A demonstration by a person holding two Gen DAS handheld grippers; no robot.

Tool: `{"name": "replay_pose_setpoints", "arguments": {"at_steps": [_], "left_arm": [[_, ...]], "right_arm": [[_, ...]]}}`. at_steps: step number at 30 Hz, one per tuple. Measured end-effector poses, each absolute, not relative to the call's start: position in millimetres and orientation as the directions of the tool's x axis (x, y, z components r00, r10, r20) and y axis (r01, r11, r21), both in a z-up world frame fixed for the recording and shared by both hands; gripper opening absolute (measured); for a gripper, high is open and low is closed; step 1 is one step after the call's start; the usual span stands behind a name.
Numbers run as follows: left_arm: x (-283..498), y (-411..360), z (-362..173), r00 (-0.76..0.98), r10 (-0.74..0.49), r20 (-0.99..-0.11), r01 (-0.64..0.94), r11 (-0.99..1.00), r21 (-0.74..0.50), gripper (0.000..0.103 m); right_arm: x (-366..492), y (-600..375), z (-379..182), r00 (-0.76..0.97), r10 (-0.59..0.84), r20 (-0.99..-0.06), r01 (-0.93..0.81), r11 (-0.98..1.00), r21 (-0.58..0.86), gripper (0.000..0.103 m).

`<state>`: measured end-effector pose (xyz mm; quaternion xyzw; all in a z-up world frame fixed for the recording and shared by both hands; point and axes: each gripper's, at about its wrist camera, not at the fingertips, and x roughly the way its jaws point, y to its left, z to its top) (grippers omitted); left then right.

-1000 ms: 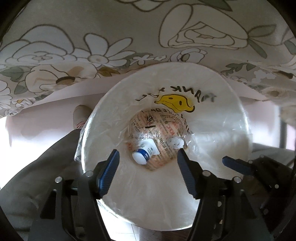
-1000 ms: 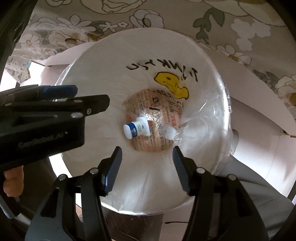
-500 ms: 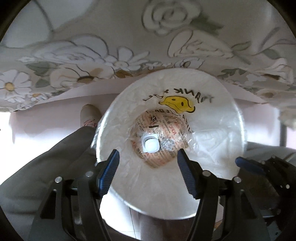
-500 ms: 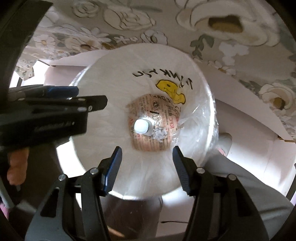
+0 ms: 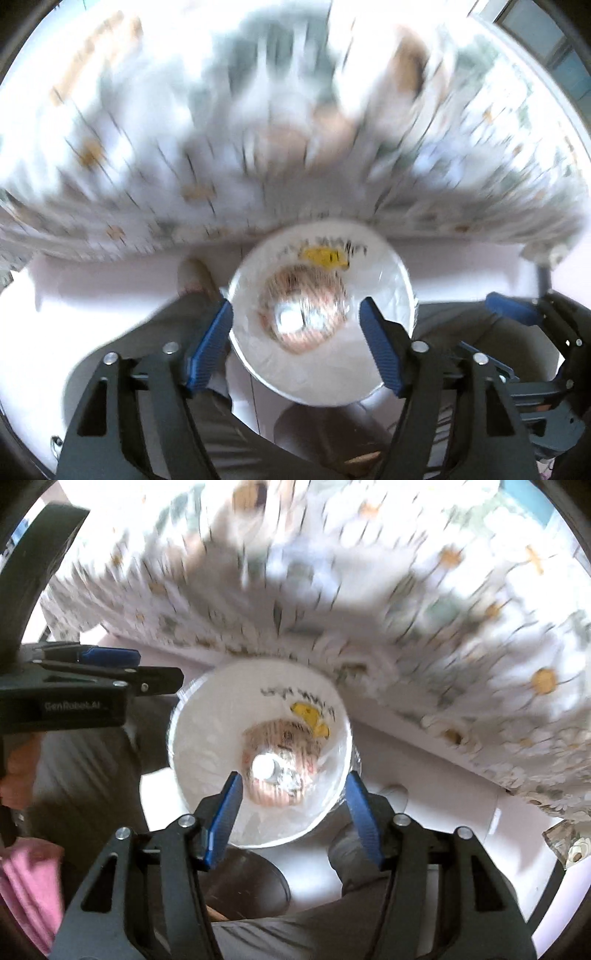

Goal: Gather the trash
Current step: 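Move both open tools back toward the items on the bed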

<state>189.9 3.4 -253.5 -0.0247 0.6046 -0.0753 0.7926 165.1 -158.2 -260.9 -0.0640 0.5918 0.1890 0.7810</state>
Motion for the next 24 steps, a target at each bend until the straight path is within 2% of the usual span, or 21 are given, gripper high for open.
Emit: {"name": "replay_pose_setpoints", "arguments": {"at_steps": [11, 17, 21, 24], "left_arm": [[190, -1, -144, 0.479, -0.121, -0.87, 0.143, 0.988, -0.058, 0.087], [198, -9, -107, 0.527, -0.111, -0.843, 0.152, 0.988, -0.034, 0.088], [202, -14, -89, 0.581, -0.05, -0.813, 0.151, 0.987, 0.047, 0.088], [212, -13, -78, 0.585, -0.064, -0.809, 0.145, 0.989, 0.026, 0.088]], "right_arm": [[174, -180, -156, 0.432, 0.245, -0.868, -0.351, 0.932, 0.088, 0.063], [181, -200, -109, 0.526, 0.244, -0.814, -0.328, 0.942, 0.071, 0.065], [188, -209, -81, 0.578, 0.236, -0.781, -0.328, 0.944, 0.043, 0.066], [195, -213, -60, 0.609, 0.239, -0.756, -0.335, 0.942, 0.029, 0.07]]}}
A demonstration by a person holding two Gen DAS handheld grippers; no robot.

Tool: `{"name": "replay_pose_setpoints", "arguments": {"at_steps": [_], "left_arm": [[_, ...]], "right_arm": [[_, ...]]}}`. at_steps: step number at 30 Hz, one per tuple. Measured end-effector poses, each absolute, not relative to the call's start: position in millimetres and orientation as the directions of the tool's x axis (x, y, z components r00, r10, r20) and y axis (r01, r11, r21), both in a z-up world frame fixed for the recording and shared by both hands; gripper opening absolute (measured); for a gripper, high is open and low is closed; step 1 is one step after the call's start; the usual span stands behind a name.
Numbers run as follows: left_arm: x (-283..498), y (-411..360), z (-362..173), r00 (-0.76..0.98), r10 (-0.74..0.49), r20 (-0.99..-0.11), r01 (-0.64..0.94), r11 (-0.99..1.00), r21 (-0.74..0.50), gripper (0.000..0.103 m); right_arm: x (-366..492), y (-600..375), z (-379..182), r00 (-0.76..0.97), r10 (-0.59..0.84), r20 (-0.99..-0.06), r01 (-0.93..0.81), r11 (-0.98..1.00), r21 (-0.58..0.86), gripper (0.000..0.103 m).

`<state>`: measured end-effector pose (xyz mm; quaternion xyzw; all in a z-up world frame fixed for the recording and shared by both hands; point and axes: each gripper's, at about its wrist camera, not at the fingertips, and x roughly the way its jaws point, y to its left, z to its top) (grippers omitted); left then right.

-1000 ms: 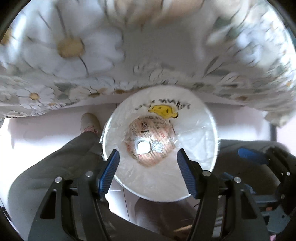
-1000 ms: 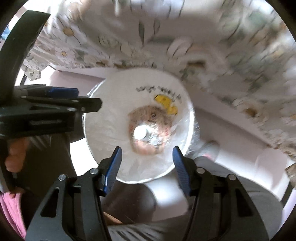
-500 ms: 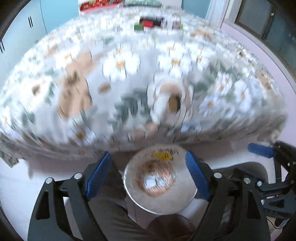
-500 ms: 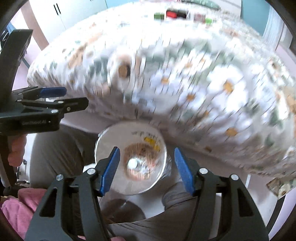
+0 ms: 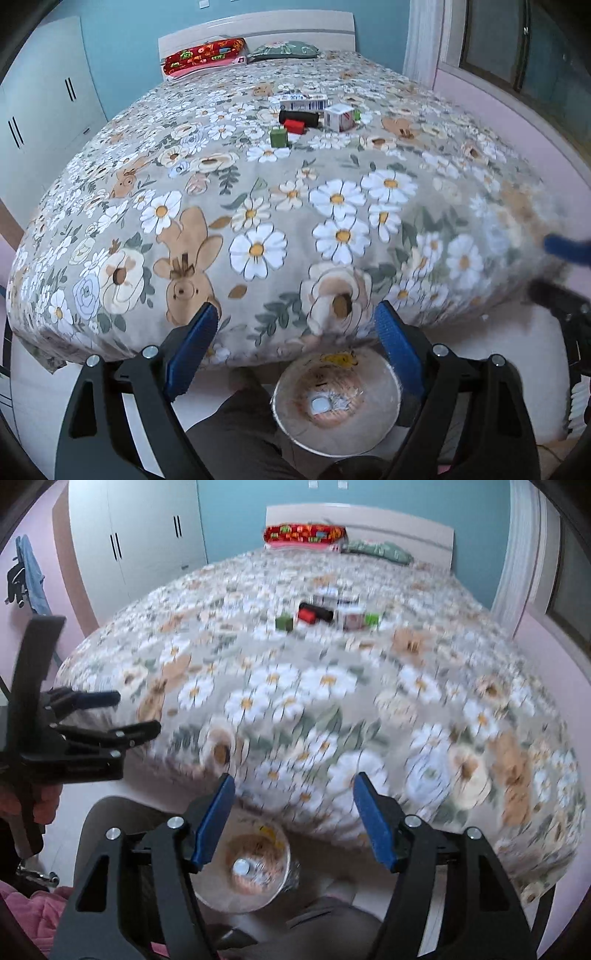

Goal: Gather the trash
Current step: 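Move both open tools back toward the items on the bed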

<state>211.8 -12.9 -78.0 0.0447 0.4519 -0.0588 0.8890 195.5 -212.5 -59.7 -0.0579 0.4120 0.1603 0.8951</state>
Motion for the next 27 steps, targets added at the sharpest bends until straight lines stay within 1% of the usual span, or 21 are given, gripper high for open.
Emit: {"name": "replay_pose_setpoints", "arguments": {"at_steps": [7, 16, 23, 27], "left_arm": [[234, -22, -50, 0.625, -0.078, -0.777, 0.171, 0.985, 0.038, 0.089], [270, -32, -14, 0.687, -0.08, -0.723, 0.175, 0.983, 0.057, 0.089], [307, -39, -2, 0.703, -0.093, -0.705, 0.179, 0.983, 0.049, 0.089], [332, -42, -7, 0.698, -0.097, -0.709, 0.184, 0.982, 0.046, 0.089]], "right_arm": [[225, -220, -16, 0.67, 0.26, -0.695, -0.337, 0.941, 0.027, 0.073], [266, -221, 17, 0.702, 0.281, -0.654, -0.355, 0.935, 0.02, 0.073], [311, -219, 30, 0.715, 0.287, -0.638, -0.369, 0.929, 0.005, 0.073], [341, -220, 29, 0.702, 0.307, -0.642, -0.377, 0.926, 0.031, 0.073]]}}
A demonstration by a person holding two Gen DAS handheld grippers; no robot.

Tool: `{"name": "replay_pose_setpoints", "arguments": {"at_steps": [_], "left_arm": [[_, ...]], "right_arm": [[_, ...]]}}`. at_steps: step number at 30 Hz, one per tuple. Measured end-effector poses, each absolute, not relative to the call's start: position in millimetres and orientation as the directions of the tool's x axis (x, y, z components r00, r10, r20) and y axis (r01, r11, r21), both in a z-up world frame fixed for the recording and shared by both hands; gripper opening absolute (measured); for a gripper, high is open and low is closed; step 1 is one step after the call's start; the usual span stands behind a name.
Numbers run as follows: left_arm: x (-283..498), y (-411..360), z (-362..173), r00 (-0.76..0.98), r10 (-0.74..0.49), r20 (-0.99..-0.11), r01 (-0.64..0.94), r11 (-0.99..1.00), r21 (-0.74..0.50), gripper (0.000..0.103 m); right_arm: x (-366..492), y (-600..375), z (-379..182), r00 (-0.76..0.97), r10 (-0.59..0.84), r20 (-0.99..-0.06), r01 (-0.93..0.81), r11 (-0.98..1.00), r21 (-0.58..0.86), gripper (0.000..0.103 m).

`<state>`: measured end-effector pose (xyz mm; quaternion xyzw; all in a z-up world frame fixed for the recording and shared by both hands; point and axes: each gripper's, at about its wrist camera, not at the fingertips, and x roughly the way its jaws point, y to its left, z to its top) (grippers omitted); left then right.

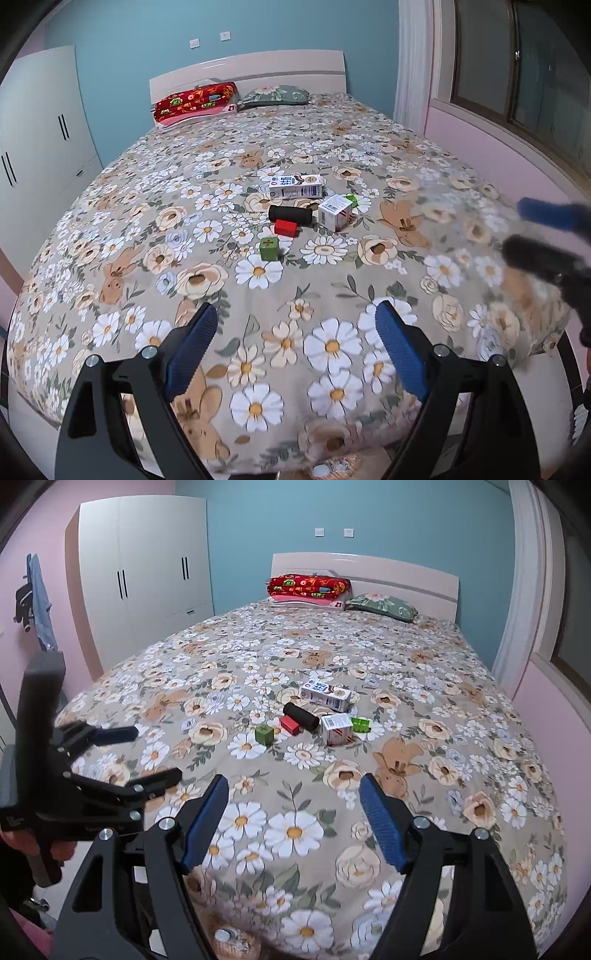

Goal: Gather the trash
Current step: 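Move both open tools back toward the items on the bed, then grasp the green cube with the left tool while the right tool grasps the white carton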

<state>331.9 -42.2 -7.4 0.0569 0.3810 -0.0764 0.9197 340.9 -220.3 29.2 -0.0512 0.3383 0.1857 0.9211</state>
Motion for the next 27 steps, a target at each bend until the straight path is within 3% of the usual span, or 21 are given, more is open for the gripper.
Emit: {"name": "replay_pose_setpoints", "arguments": {"at_steps": [12, 27], "left_arm": [[421, -36, -52, 0.645, -0.107, -0.757, 0.165, 0.986, 0.0, 0.089], [515, -25, -123, 0.584, -0.109, -0.804, 0.129, 0.991, -0.04, 0.089]], "right_arm": [[448, -224, -10, 0.653, 0.339, -0.677, -0.374, 0.922, 0.101, 0.073], [567, -209, -102, 0.562, 0.32, -0.763, -0.361, 0.925, 0.122, 0.073]]}}
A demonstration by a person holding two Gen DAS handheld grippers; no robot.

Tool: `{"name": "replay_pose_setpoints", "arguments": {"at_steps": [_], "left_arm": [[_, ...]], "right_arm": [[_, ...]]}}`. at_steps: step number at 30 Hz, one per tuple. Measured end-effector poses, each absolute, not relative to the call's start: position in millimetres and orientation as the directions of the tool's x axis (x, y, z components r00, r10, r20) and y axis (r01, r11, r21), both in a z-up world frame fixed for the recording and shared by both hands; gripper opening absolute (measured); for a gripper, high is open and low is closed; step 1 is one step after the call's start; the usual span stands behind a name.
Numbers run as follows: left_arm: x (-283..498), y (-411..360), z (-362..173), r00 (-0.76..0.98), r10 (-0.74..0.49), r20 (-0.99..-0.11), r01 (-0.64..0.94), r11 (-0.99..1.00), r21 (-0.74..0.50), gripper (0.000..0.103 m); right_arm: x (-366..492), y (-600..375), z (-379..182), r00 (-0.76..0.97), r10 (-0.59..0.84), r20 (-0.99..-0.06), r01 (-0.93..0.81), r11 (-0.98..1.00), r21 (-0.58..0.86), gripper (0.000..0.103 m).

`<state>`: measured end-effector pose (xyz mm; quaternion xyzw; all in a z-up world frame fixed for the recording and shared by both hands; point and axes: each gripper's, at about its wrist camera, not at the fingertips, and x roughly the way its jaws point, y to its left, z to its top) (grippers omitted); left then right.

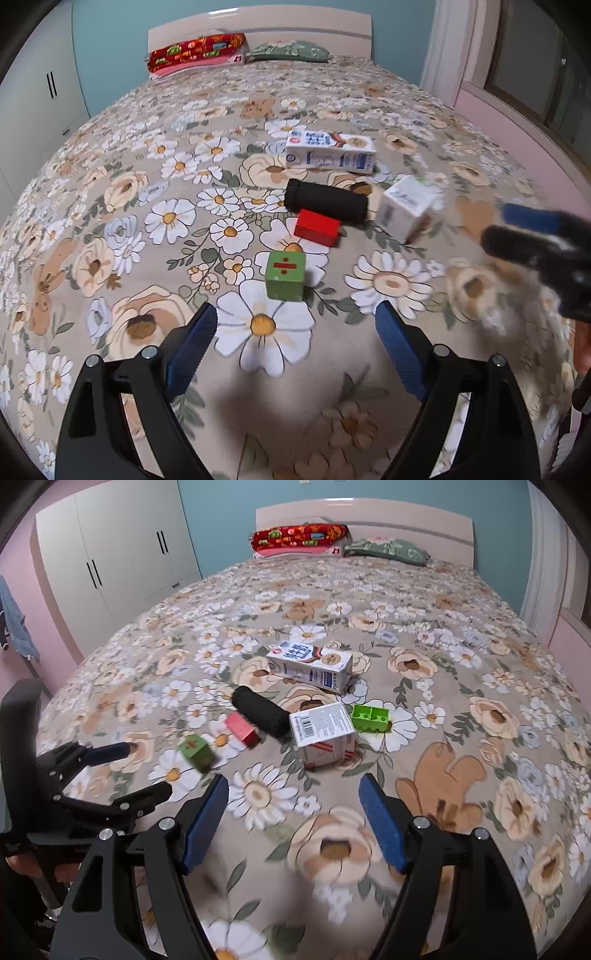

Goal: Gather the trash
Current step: 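Grasp the green cube with the left tool while the right tool grasps the white carton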

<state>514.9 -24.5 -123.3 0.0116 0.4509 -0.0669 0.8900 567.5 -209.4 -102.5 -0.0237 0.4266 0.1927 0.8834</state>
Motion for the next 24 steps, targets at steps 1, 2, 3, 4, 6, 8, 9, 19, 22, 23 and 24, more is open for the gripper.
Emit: {"name": "replay_pose_setpoints", "arguments": {"at_steps": [1, 2, 3, 4, 6, 8, 9, 19, 22, 23, 24], "left_arm": [[521, -24, -128, 0.581, -0.11, -0.806, 0.128, 0.991, -0.042, 0.089], [525, -23, -132, 0.58, -0.107, -0.808, 0.125, 0.991, -0.042, 0.089], [529, -23, -135, 0.577, -0.107, -0.809, 0.124, 0.991, -0.043, 0.089], [534, -22, -139, 0.57, -0.111, -0.814, 0.125, 0.991, -0.047, 0.089], [543, -21, -147, 0.557, -0.112, -0.823, 0.12, 0.991, -0.054, 0.089], [551, -20, -152, 0.56, -0.112, -0.821, 0.115, 0.992, -0.057, 0.089], [554, -20, -153, 0.56, -0.111, -0.821, 0.112, 0.992, -0.058, 0.089], [584, -16, -176, 0.535, -0.112, -0.838, 0.103, 0.992, -0.066, 0.053], [584, -15, -177, 0.541, -0.129, -0.831, 0.105, 0.991, -0.086, 0.032], [584, -14, -176, 0.542, -0.134, -0.829, 0.101, 0.99, -0.094, 0.032], [584, -14, -175, 0.541, -0.137, -0.83, 0.099, 0.99, -0.099, 0.032]], "right_arm": [[576, -207, -108, 0.559, 0.313, -0.768, -0.363, 0.925, 0.113, 0.073], [584, -205, -112, 0.556, 0.305, -0.773, -0.364, 0.926, 0.104, 0.073], [591, -203, -117, 0.549, 0.301, -0.779, -0.368, 0.925, 0.098, 0.073], [599, -200, -123, 0.54, 0.298, -0.787, -0.374, 0.923, 0.093, 0.073], [612, -195, -133, 0.532, 0.283, -0.798, -0.383, 0.921, 0.072, 0.073], [625, -191, -145, 0.52, 0.265, -0.812, -0.394, 0.918, 0.047, 0.073], [630, -189, -149, 0.515, 0.26, -0.817, -0.397, 0.917, 0.042, 0.073], [663, -174, -181, 0.465, 0.252, -0.849, -0.43, 0.902, 0.033, 0.057], [663, -176, -182, 0.467, 0.265, -0.844, -0.427, 0.903, 0.048, 0.056], [663, -177, -181, 0.465, 0.269, -0.844, -0.423, 0.904, 0.055, 0.056], [662, -177, -181, 0.464, 0.272, -0.843, -0.42, 0.905, 0.06, 0.055]]}}
